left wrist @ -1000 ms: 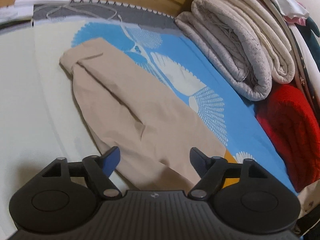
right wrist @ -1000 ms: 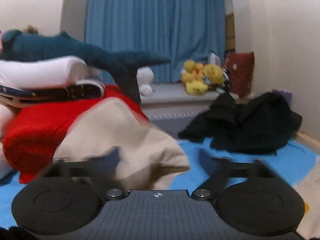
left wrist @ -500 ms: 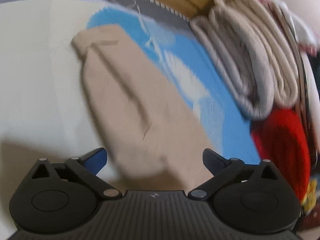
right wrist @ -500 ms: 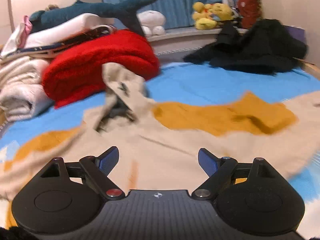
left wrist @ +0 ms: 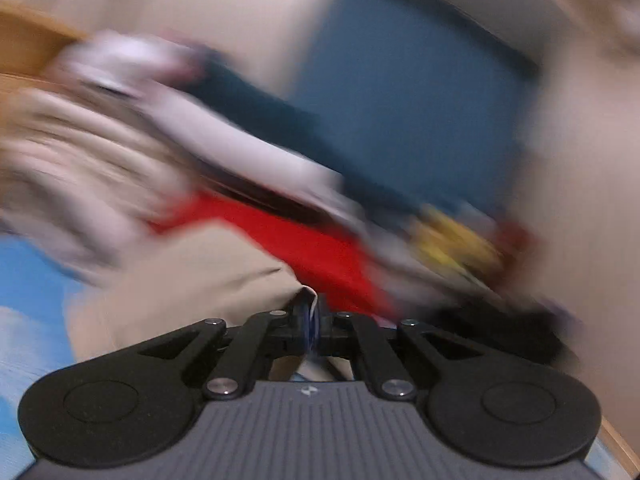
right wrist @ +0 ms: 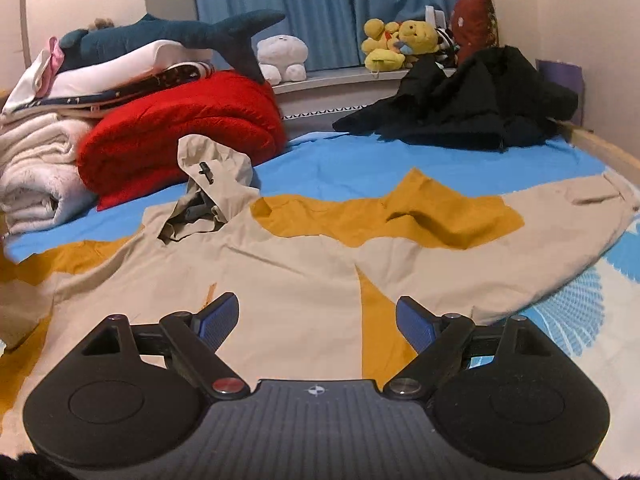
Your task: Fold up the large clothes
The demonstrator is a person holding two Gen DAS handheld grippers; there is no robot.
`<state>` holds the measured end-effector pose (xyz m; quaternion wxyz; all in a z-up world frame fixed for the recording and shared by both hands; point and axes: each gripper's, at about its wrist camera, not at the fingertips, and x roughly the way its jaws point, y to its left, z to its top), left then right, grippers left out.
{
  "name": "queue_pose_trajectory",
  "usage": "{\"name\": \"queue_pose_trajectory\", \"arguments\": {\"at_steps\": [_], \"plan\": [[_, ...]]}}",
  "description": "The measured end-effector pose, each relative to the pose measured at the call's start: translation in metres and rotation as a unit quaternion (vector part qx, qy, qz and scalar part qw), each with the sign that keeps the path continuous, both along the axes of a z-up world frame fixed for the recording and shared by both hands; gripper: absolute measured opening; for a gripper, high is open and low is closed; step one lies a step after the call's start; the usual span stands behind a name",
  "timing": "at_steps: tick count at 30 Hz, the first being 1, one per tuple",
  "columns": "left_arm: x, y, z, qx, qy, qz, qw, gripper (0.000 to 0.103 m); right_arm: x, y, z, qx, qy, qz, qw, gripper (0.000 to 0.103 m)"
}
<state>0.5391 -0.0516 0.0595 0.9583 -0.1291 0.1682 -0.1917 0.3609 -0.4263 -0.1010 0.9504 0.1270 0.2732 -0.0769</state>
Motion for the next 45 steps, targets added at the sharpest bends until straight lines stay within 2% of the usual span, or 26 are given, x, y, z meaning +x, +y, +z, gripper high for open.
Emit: {"name": "queue_pose_trajectory", "arguments": {"at_steps": [1,2,3,5,6,8,10,12,14,17,19,21,24,27,29,31,34,35,37,38,39,40,41,42,45], "plan": [[-0.010,-0.038,-0.015,0.014,0.026,-0.052,0.9982,0.033,-0.002,-0.003,-0.001,0.003,-0.002,-0.001,1.000,0.087],[-0.018,-0.069,-0.035,0.031,0.060,-0.095,0.9932,0.087,-0.004,-0.007,-0.001,0.005,-0.004,-0.001,1.000,0.087],[-0.026,-0.089,-0.056,0.048,0.094,-0.120,0.9872,0.101,-0.005,-0.010,-0.001,0.005,-0.004,0.000,1.000,0.087],[-0.045,-0.098,-0.098,0.065,0.106,-0.128,0.9840,0.101,-0.009,-0.021,0.000,0.012,-0.007,0.001,1.000,0.087],[-0.049,-0.090,-0.117,0.073,0.123,-0.132,0.9808,0.101,-0.011,-0.027,0.001,0.018,-0.011,-0.004,1.000,0.087],[-0.049,-0.050,-0.141,0.058,0.157,-0.108,0.9801,0.101,-0.013,-0.040,0.001,0.031,-0.015,-0.009,0.999,0.087],[-0.045,0.001,-0.149,0.034,0.158,-0.068,0.9845,0.101,-0.012,-0.049,-0.004,0.045,-0.012,-0.013,0.999,0.087],[-0.035,0.055,-0.149,0.047,0.144,0.005,0.9884,0.103,-0.007,-0.054,-0.010,0.063,-0.006,-0.010,0.998,0.087],[-0.014,0.098,-0.148,0.062,0.137,0.062,0.9866,0.103,-0.002,-0.054,-0.016,0.081,-0.004,-0.008,0.997,0.087],[0.021,0.144,-0.147,0.053,0.153,0.091,0.9826,0.103,0.010,-0.047,-0.022,0.113,0.002,0.001,0.994,0.087],[0.049,0.155,-0.145,0.041,0.161,0.080,0.9828,0.103,0.021,-0.036,-0.024,0.152,0.005,0.019,0.988,0.087],[0.073,0.163,-0.142,0.041,0.176,0.076,0.9806,0.102,0.036,-0.015,-0.026,0.217,0.009,0.056,0.975,0.087],[0.104,0.163,-0.142,0.048,0.211,0.075,0.9735,0.099,0.065,0.037,-0.040,0.323,0.033,0.123,0.938,0.084],[0.122,0.159,-0.153,0.093,0.221,0.062,0.9690,0.098,0.093,0.115,-0.057,0.385,0.065,0.198,0.899,0.083],[0.125,0.151,-0.160,0.121,0.217,0.043,0.9677,0.098,0.107,0.165,-0.066,0.404,0.083,0.228,0.882,0.081],[0.128,0.148,-0.167,0.126,0.224,0.024,0.9663,0.098,0.119,0.206,-0.075,0.415,0.095,0.235,0.874,0.080],[0.134,0.142,-0.179,0.111,0.246,-0.033,0.9624,0.099,0.129,0.248,-0.094,0.433,0.113,0.203,0.871,0.080],[0.136,0.137,-0.182,0.118,0.245,-0.044,0.9613,0.099,0.133,0.257,-0.099,0.438,0.113,0.191,0.871,0.079],[0.141,0.127,-0.189,0.141,0.233,-0.049,0.9610,0.099,0.139,0.270,-0.104,0.429,0.105,0.166,0.882,0.076],[0.144,0.124,-0.192,0.141,0.231,-0.050,0.9615,0.098,0.142,0.276,-0.105,0.422,0.097,0.161,0.887,0.075],[0.148,0.123,-0.194,0.133,0.228,-0.046,0.9633,0.089,0.144,0.281,-0.103,0.411,0.088,0.161,0.893,0.070],[0.152,0.122,-0.195,0.122,0.223,-0.042,0.9663,0.076,0.147,0.288,-0.103,0.399,0.079,0.160,0.899,0.064],[0.156,0.121,-0.195,0.112,0.216,-0.037,0.9693,0.024,0.149,0.293,-0.102,0.392,0.066,0.162,0.903,0.037],[0.162,0.119,-0.194,0.112,0.215,-0.021,0.9700,0.001,0.152,0.296,-0.103,0.389,0.060,0.170,0.904,0.007],[0.170,0.114,-0.188,0.126,0.196,0.008,0.9726,0.000,0.158,0.297,-0.111,0.412,0.052,0.201,0.887,0.003]]}}
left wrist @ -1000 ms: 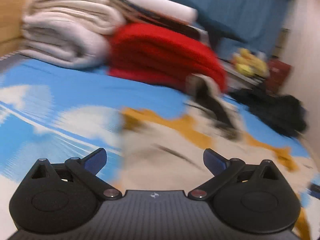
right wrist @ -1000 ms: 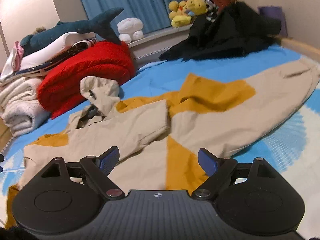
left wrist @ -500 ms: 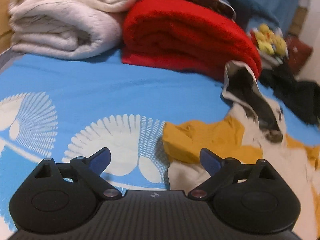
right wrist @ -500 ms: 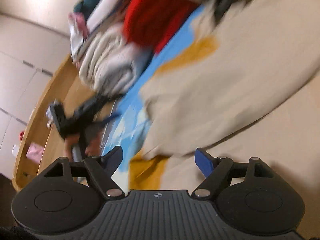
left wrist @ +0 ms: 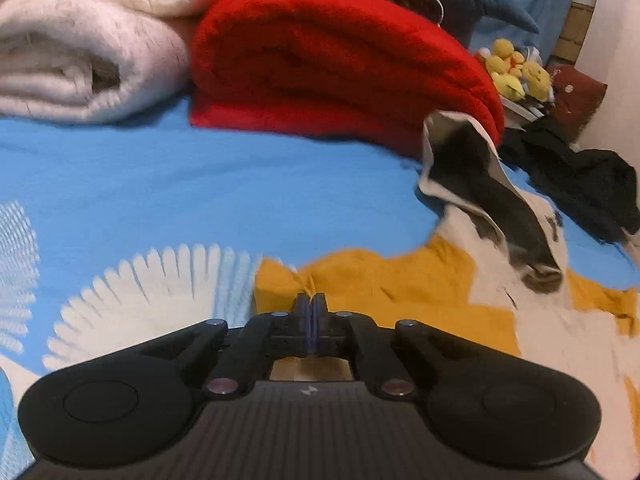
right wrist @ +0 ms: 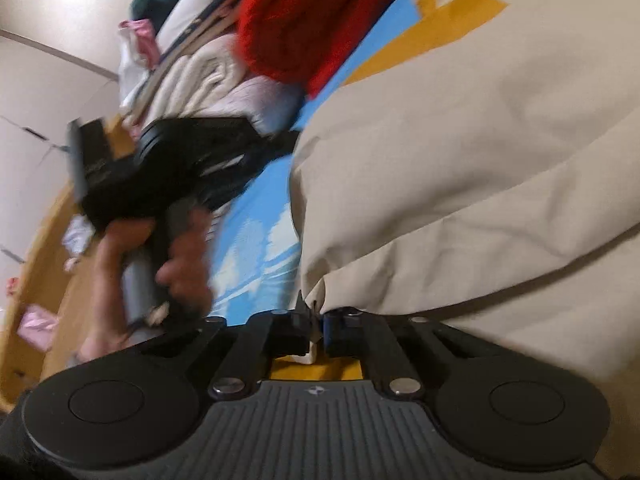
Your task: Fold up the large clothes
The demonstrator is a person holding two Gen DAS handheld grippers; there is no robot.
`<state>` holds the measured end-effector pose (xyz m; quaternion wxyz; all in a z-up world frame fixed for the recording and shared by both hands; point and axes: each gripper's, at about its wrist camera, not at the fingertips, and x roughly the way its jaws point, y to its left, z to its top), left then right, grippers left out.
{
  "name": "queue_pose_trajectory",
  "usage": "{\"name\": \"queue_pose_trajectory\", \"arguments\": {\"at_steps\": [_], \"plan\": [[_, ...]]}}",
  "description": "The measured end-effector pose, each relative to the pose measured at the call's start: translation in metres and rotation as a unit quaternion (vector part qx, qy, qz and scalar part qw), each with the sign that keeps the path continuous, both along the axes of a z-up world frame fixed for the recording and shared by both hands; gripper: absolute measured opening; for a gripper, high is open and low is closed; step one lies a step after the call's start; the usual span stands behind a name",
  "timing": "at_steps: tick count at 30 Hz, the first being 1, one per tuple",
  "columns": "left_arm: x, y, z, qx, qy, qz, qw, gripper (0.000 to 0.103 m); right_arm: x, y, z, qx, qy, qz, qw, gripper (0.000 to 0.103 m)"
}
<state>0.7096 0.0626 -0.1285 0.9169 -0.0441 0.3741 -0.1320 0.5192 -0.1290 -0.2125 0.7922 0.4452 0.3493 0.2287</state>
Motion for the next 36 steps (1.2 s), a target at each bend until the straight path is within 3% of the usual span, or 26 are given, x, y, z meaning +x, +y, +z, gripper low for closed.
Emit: {"name": "queue_pose_trajectory", "arguments": {"at_steps": [3,6,8,10,11,12,13,14,15,17,20,22,24,26,28,29,31,33,34,35,36], "plan": [[0.004,-0.001,0.006,0.024,-0.017,0.018,0.9994,0.000,-0.003,0.002,0.005,0.025,-0.024,0.028,0.999,0.002],[0.013,0.006,0.015,0.066,-0.045,0.063,0.9948,0.000,0.005,0.010,-0.002,-0.029,-0.002,0.048,0.998,0.002],[0.017,0.015,0.020,0.061,-0.038,0.073,0.9947,0.000,0.012,0.013,-0.021,-0.040,0.035,0.060,0.997,0.001],[0.006,0.024,0.030,0.032,-0.046,0.072,0.9958,0.001,0.015,0.005,-0.026,-0.005,0.034,0.059,0.998,0.001],[-0.005,0.025,0.036,0.018,-0.047,0.069,0.9964,0.008,0.015,0.002,-0.025,0.005,0.037,0.056,0.998,0.009],[-0.017,0.025,0.041,-0.006,-0.046,0.057,0.9973,0.024,0.014,-0.001,-0.022,0.007,0.034,0.060,0.998,0.019],[-0.030,0.024,0.046,-0.030,-0.041,0.038,0.9980,0.032,0.012,-0.003,-0.018,0.006,0.031,0.067,0.997,0.025],[-0.048,0.020,0.050,-0.053,-0.036,0.021,0.9977,0.044,0.008,-0.007,-0.013,0.008,0.032,0.078,0.996,0.040],[-0.064,0.015,0.052,-0.071,-0.034,0.006,0.9969,0.049,0.003,-0.014,-0.008,0.020,0.032,0.095,0.995,0.048],[-0.090,0.001,0.047,-0.094,-0.019,-0.033,0.9949,0.052,-0.015,-0.039,0.007,0.034,0.025,0.136,0.990,0.047],[-0.105,-0.031,0.024,-0.078,0.008,-0.082,0.9936,0.056,-0.048,-0.102,0.051,-0.100,-0.046,0.096,0.989,0.048],[-0.102,-0.056,0.003,-0.026,0.025,-0.096,0.9947,0.056,-0.054,-0.148,0.075,-0.232,-0.084,0.015,0.969,0.048],[-0.093,-0.064,-0.015,0.015,0.038,-0.076,0.9963,0.056,-0.046,-0.190,0.083,-0.348,-0.099,-0.072,0.930,0.047],[-0.081,-0.053,-0.030,0.026,0.054,-0.042,0.9973,0.056,-0.027,-0.226,0.072,-0.419,-0.086,-0.117,0.896,0.047],[-0.072,-0.034,-0.039,0.042,0.056,-0.006,0.9975,0.055,-0.004,-0.253,0.044,-0.476,-0.034,-0.132,0.869,0.042],[-0.067,-0.023,-0.039,0.044,0.053,0.003,0.9976,0.055,0.002,-0.265,0.030,-0.480,-0.011,-0.128,0.868,0.035],[-0.066,-0.006,-0.037,0.030,0.053,0.014,0.9981,0.055,0.000,-0.269,0.033,-0.481,-0.046,-0.128,0.866,0.035],[-0.068,0.004,-0.034,0.024,0.051,0.019,0.9982,0.058,-0.012,-0.273,0.044,-0.487,-0.055,-0.152,0.858,0.043],[-0.071,0.007,-0.034,0.034,0.045,0.023,0.9982,0.062,-0.019,-0.280,0.045,-0.483,-0.065,-0.165,0.858,0.048],[-0.075,0.004,-0.033,0.061,0.036,0.035,0.9969,0.083,-0.020,-0.287,0.042,-0.491,-0.053,-0.165,0.853,0.053],[-0.082,0.002,-0.033,0.092,0.027,0.054,0.9939,0.090,-0.022,-0.295,0.031,-0.504,-0.024,-0.151,0.850,0.054]]}}
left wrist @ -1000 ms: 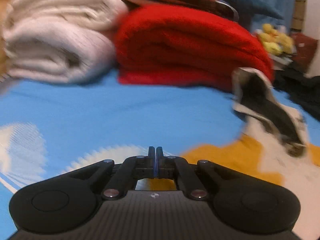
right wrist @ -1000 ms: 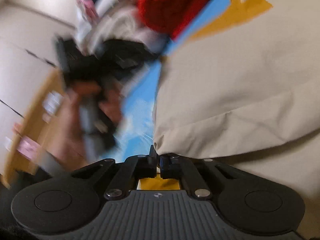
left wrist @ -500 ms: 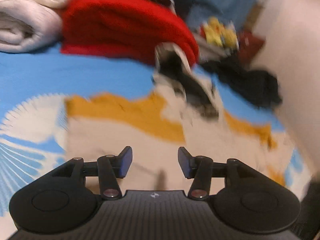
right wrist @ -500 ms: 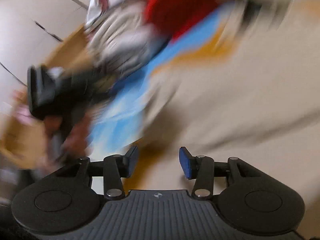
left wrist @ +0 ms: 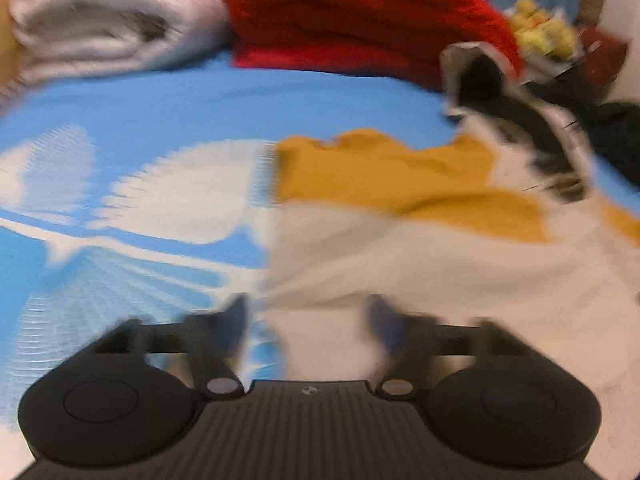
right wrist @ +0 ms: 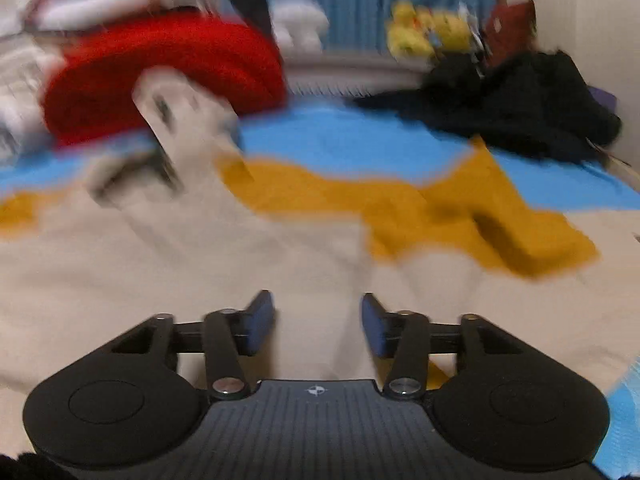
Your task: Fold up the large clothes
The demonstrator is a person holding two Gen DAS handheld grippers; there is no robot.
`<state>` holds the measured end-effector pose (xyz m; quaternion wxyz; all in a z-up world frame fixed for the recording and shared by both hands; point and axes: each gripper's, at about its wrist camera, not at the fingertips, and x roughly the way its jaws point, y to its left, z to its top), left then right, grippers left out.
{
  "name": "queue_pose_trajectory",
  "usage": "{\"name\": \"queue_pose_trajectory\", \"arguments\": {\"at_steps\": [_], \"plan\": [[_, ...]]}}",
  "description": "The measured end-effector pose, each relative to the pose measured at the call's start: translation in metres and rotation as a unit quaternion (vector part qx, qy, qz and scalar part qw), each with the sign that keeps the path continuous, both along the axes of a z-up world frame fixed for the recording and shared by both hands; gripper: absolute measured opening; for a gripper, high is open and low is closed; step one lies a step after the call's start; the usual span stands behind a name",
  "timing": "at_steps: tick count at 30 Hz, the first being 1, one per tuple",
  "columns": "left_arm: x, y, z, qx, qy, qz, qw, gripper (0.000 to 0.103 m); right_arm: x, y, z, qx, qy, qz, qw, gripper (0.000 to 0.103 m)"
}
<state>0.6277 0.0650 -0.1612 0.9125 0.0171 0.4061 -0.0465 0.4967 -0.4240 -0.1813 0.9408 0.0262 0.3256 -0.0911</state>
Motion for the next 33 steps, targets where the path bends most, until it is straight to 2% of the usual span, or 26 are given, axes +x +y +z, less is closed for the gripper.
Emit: {"name": "queue_pose_trajectory", "arguments": {"at_steps": [1,3,4,6,7,8,10,12,17,19,22,24,26,28,30,33], "plan": [[-0.010,-0.002,0.002,0.024,-0.013,0.009,0.9996,0.090,-0.013,-0.006,-0.006,0.001,-0.006,0.007,1.000,0.055],[-0.033,-0.004,0.015,0.044,-0.027,-0.003,0.9987,0.091,-0.028,-0.006,0.012,0.002,0.009,-0.008,1.000,0.069],[-0.048,-0.004,0.024,0.048,-0.036,-0.006,0.9982,0.092,-0.038,-0.006,0.023,0.017,0.008,-0.016,1.000,0.073],[-0.082,-0.008,0.042,0.054,-0.064,-0.010,0.9964,0.103,-0.076,-0.003,0.049,0.063,-0.014,-0.009,0.998,0.082],[-0.103,-0.011,0.051,0.055,-0.080,-0.011,0.9952,0.103,-0.091,0.002,0.060,0.076,-0.022,-0.006,0.997,0.085],[-0.126,-0.013,0.061,0.051,-0.094,-0.014,0.9942,0.103,-0.115,0.006,0.073,0.091,-0.031,-0.004,0.995,0.089],[-0.174,-0.019,0.077,0.042,-0.111,-0.028,0.9926,0.103,-0.150,0.016,0.089,0.113,-0.041,-0.002,0.993,0.092],[-0.215,-0.027,0.086,0.019,-0.124,-0.033,0.9916,0.103,-0.198,0.024,0.101,0.139,-0.061,-0.015,0.988,0.097],[-0.295,-0.037,0.092,-0.038,-0.121,-0.031,0.9914,0.103,-0.268,0.022,0.115,0.183,-0.082,-0.030,0.979,0.098],[-0.317,-0.038,0.095,-0.036,-0.120,-0.032,0.9915,0.103,-0.287,0.011,0.117,0.197,-0.091,-0.050,0.975,0.098],[-0.332,-0.040,0.097,-0.001,-0.117,-0.039,0.9923,0.103,-0.304,-0.008,0.107,0.242,-0.110,-0.088,0.960,0.098],[-0.338,-0.038,0.099,0.022,-0.128,-0.031,0.9910,0.103,-0.308,-0.017,0.094,0.270,-0.102,-0.100,0.952,0.098],[-0.334,-0.031,0.097,0.021,-0.127,-0.016,0.9915,0.103,-0.305,-0.022,0.084,0.287,-0.079,-0.110,0.948,0.097],[-0.328,-0.025,0.096,0.012,-0.119,0.001,0.9928,0.103,-0.304,-0.030,0.080,0.302,-0.079,-0.126,0.942,0.097],[-0.318,-0.019,0.096,0.004,-0.110,0.020,0.9937,0.103,-0.302,-0.046,0.079,0.323,-0.084,-0.155,0.930,0.097],[-0.295,-0.011,0.096,0.007,-0.107,0.044,0.9933,0.103,-0.292,-0.092,0.081,0.362,-0.106,-0.204,0.903,0.097]]}}
